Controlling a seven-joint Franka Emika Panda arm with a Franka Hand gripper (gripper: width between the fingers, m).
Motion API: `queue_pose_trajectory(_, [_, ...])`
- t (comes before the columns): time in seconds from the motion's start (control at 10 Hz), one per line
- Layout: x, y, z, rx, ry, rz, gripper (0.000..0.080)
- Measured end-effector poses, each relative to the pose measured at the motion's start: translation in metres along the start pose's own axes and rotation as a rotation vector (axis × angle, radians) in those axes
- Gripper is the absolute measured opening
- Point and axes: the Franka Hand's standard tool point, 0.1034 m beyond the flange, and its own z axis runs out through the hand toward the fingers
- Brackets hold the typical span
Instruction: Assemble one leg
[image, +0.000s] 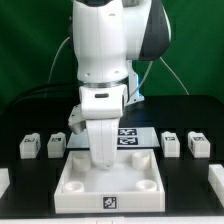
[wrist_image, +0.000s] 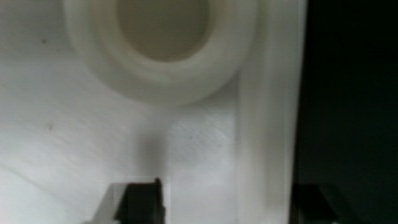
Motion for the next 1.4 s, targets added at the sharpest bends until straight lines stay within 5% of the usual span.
queue_pose_trajectory(0.2, [0.0, 0.0, 0.0, 0.0, 0.0, 0.0, 0.0081])
queue_pose_trajectory(1.0, [0.001, 0.006, -0.003, -0.019, 0.001, -0.008, 0.0063])
queue_pose_trajectory(1.2, [0.009, 0.015, -0.004, -0.031, 0.007, -0.048, 0.0063])
queue_pose_trajectory(1.4, [0.036, 0.024, -0.003, -0.039, 0.027, -0.039, 0.0063])
